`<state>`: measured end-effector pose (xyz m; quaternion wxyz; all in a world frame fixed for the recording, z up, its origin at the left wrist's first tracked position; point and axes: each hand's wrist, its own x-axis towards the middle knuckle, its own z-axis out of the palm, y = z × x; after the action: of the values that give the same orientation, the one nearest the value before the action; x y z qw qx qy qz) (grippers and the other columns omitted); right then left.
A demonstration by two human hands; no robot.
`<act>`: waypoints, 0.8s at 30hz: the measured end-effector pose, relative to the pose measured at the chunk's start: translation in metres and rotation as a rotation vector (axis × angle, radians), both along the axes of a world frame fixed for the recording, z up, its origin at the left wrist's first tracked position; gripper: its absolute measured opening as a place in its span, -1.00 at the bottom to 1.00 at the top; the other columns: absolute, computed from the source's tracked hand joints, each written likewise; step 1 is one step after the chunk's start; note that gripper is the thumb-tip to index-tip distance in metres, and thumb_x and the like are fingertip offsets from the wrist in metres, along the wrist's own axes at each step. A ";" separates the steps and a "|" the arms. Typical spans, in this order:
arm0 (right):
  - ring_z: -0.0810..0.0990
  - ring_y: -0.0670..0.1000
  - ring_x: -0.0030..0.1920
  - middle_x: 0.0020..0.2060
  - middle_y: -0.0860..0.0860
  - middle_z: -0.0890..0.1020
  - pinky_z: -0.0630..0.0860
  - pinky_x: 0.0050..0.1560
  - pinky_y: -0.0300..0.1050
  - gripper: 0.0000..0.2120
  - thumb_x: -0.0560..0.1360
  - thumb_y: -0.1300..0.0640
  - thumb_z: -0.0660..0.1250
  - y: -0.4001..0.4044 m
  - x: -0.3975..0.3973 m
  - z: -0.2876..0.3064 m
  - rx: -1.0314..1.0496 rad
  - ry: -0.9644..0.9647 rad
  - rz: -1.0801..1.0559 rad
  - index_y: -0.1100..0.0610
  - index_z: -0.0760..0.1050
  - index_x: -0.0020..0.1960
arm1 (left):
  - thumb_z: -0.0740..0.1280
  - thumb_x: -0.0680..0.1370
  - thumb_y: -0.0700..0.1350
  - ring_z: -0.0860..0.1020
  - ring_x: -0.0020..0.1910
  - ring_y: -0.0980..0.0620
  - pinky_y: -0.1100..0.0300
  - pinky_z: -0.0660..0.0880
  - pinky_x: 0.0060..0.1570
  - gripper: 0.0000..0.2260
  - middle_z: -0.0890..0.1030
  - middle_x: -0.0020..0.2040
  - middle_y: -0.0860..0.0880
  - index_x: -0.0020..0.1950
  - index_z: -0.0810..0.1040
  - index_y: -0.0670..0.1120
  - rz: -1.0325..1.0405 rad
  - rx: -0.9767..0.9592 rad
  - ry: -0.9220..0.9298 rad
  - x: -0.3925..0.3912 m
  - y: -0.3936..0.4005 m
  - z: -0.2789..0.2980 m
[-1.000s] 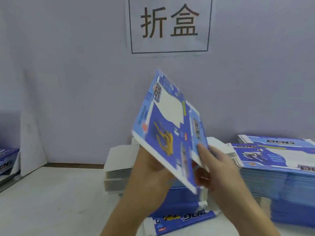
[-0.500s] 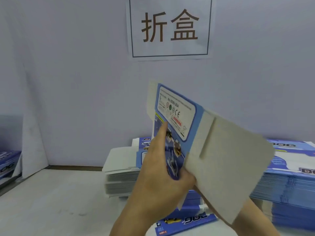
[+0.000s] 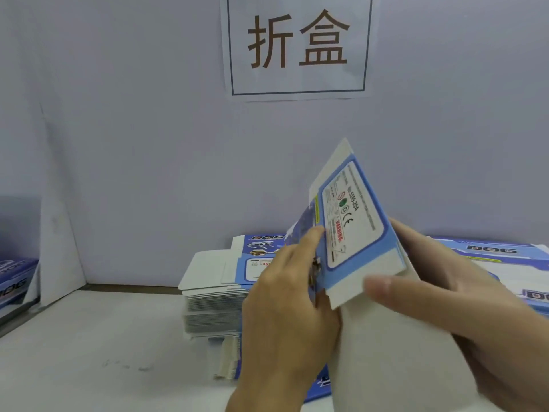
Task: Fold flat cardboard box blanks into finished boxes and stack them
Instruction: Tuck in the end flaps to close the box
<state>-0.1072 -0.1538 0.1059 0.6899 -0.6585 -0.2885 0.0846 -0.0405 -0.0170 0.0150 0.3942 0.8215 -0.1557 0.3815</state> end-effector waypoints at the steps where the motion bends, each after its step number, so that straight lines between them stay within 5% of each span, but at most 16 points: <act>1: 0.75 0.05 -0.12 -0.02 -0.07 0.75 0.68 -0.23 -0.12 -0.40 0.12 0.11 0.51 -0.003 0.008 -0.016 -0.079 0.035 -0.150 -0.38 0.60 0.08 | 0.29 0.50 0.11 0.47 0.16 0.28 0.26 0.56 0.04 -0.45 0.55 0.24 0.28 0.50 0.32 0.25 -0.015 -0.001 -0.012 0.002 0.002 -0.003; 4: 0.72 -0.14 -0.09 0.00 -0.28 0.71 0.63 0.03 -0.06 -0.35 0.40 0.12 0.42 -0.025 0.023 -0.039 -0.340 -0.161 -0.442 -0.51 0.37 0.28 | 0.43 0.55 -0.06 0.56 0.15 0.13 0.12 0.62 0.00 -0.47 0.61 0.26 0.11 0.51 0.39 0.07 0.074 0.017 -0.076 0.004 0.009 -0.005; 6: 0.66 -0.31 -0.20 -0.12 -0.45 0.65 0.54 -0.24 -0.40 -0.33 0.52 0.22 0.29 -0.028 0.025 -0.042 -0.441 -0.183 -0.575 -0.51 0.28 0.32 | 0.55 0.45 -0.21 0.60 0.23 -0.06 -0.01 0.65 0.04 -0.40 0.61 0.29 -0.05 0.46 0.46 -0.09 0.144 0.066 -0.119 0.007 0.010 -0.007; 8: 0.60 -0.39 -0.17 -0.13 -0.53 0.59 0.44 -0.41 -0.49 -0.18 0.54 0.33 0.26 -0.026 0.037 -0.046 -0.434 -0.191 -0.596 -0.54 0.08 0.36 | 0.61 0.31 -0.36 0.59 0.24 -0.19 -0.12 0.64 0.02 -0.31 0.60 0.29 -0.18 0.41 0.50 -0.17 0.222 0.130 -0.163 0.005 0.006 -0.007; 11: 0.47 -0.27 0.26 0.28 -0.41 0.36 0.50 0.08 -0.33 -0.03 0.54 0.36 0.31 -0.017 0.058 -0.049 -0.417 -0.410 -0.707 -0.42 -0.16 0.52 | 0.59 0.24 -0.45 0.56 0.22 -0.32 -0.28 0.63 -0.08 -0.28 0.58 0.29 -0.24 0.38 0.53 -0.18 0.311 0.139 -0.273 0.007 0.010 -0.006; 12: 0.41 -0.29 0.28 0.30 -0.42 0.30 0.47 0.13 -0.31 -0.02 0.54 0.36 0.31 -0.013 0.065 -0.050 -0.457 -0.491 -0.725 -0.44 -0.16 0.52 | 0.59 0.25 -0.44 0.56 0.19 -0.34 -0.29 0.62 -0.10 -0.30 0.59 0.28 -0.25 0.36 0.55 -0.18 0.348 0.137 -0.302 0.009 0.013 -0.006; 15: 0.44 -0.25 0.21 0.31 -0.30 0.36 0.50 -0.12 -0.39 -0.17 0.56 0.25 0.29 -0.004 0.062 -0.068 -0.611 -0.823 -0.810 -0.41 0.00 0.54 | 0.61 0.27 -0.37 0.58 0.09 -0.30 -0.23 0.62 -0.10 -0.38 0.63 0.23 -0.22 0.32 0.59 -0.17 0.395 0.114 -0.336 0.015 0.023 -0.006; 18: 0.58 0.12 0.17 0.45 0.04 0.40 0.56 -0.25 -0.04 -0.44 0.51 0.21 0.34 0.003 0.067 -0.079 -0.671 -0.967 -1.060 -0.06 0.41 0.49 | 0.61 0.28 -0.36 0.60 0.07 -0.28 -0.22 0.59 -0.04 -0.41 0.64 0.22 -0.18 0.29 0.62 -0.15 0.398 0.123 -0.330 0.018 0.025 -0.010; 21: 0.66 0.17 0.12 0.35 0.05 0.57 0.60 0.02 0.07 -0.56 0.53 0.32 0.30 0.005 0.078 -0.086 -0.582 -0.891 -1.085 0.07 0.55 0.38 | 0.61 0.32 -0.28 0.56 0.19 -0.25 -0.22 0.52 0.07 -0.40 0.61 0.29 -0.11 0.34 0.59 -0.07 0.355 0.129 -0.271 0.018 0.028 -0.008; 24: 0.62 0.12 0.23 0.37 -0.01 0.53 0.50 0.25 0.02 -0.52 0.54 0.35 0.28 0.006 0.082 -0.096 -0.539 -0.755 -1.048 0.05 0.51 0.42 | 0.54 0.38 0.09 0.26 0.49 -0.12 -0.17 0.28 0.36 -0.20 0.34 0.53 0.03 0.54 0.24 0.17 0.361 0.068 -0.049 0.016 0.037 0.004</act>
<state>-0.0251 -0.1482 0.0102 0.3051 -0.8434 -0.1218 -0.4252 -0.0248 0.0201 0.0186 0.2872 0.8393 -0.0280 0.4607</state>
